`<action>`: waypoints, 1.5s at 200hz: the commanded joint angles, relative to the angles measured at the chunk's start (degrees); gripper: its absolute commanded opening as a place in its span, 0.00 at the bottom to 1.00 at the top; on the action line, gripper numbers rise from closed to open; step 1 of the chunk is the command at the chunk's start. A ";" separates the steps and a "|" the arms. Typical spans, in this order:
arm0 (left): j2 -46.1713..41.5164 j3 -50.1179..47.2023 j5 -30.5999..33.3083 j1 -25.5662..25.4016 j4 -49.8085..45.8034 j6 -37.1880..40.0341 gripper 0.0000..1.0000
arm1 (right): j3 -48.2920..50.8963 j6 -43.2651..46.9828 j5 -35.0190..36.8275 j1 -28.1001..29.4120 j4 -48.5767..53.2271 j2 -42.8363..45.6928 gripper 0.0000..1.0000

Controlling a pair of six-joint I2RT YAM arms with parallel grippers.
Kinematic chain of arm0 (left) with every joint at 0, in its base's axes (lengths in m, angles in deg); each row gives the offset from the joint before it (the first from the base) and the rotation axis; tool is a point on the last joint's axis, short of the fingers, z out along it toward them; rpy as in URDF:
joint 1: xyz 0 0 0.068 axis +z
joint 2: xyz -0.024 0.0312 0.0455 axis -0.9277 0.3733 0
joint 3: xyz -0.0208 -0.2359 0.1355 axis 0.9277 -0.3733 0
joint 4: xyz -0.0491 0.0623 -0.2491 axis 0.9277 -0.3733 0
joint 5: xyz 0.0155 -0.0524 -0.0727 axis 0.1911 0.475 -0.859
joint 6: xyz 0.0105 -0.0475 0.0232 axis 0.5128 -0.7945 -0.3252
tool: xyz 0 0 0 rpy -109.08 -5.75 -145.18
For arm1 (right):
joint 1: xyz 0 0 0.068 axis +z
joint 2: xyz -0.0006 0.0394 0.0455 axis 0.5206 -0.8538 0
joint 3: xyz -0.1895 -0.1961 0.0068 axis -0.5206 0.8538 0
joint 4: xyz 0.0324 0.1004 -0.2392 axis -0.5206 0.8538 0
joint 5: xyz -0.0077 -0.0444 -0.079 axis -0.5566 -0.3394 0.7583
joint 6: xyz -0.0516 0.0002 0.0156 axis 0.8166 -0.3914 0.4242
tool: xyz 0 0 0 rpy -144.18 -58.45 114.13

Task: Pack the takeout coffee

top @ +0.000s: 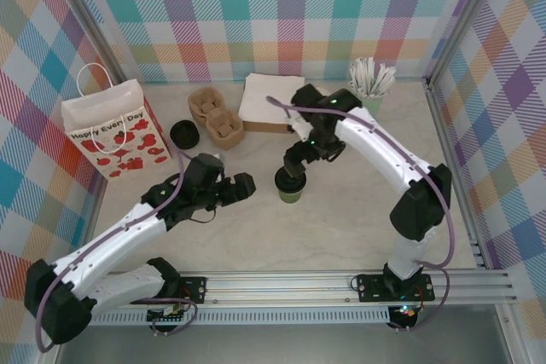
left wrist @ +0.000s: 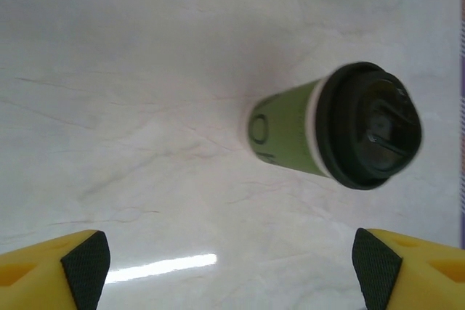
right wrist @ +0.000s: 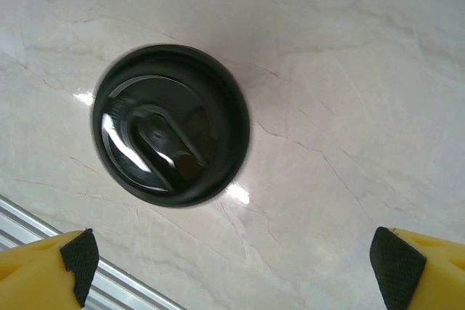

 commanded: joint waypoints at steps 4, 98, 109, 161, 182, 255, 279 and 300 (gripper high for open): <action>6.28 4.42 -11.09 0.40 8.89 -1.75 0.88 | 4.65 -3.37 -8.77 -3.68 -4.10 1.57 0.95; 22.09 10.09 -11.96 0.38 12.39 -3.99 0.80 | 5.19 -10.32 -12.27 -4.89 -8.65 -3.50 0.78; 22.99 10.17 -12.65 0.42 12.43 -4.18 0.79 | 4.77 -10.79 -12.00 -4.90 -8.62 -4.17 0.76; 26.49 11.28 -13.68 0.39 14.98 -4.29 0.78 | 3.87 -11.64 -11.63 -4.98 -8.06 -6.41 0.65; 27.77 11.81 -13.96 0.31 14.87 -4.23 0.77 | 3.86 -11.72 -11.98 -4.98 -8.04 -6.99 0.61; 28.85 11.69 -14.13 -0.35 11.74 -3.41 0.69 | 4.39 -11.14 -11.81 -4.96 -6.60 -7.79 0.55; 28.41 11.38 -13.78 -0.45 10.60 -3.39 0.67 | 4.52 -10.88 -11.82 -4.98 -6.12 -8.13 0.53; 27.91 10.98 -13.85 -0.67 10.45 -3.38 0.67 | 4.95 -10.73 -11.85 -4.96 -5.77 -8.22 0.51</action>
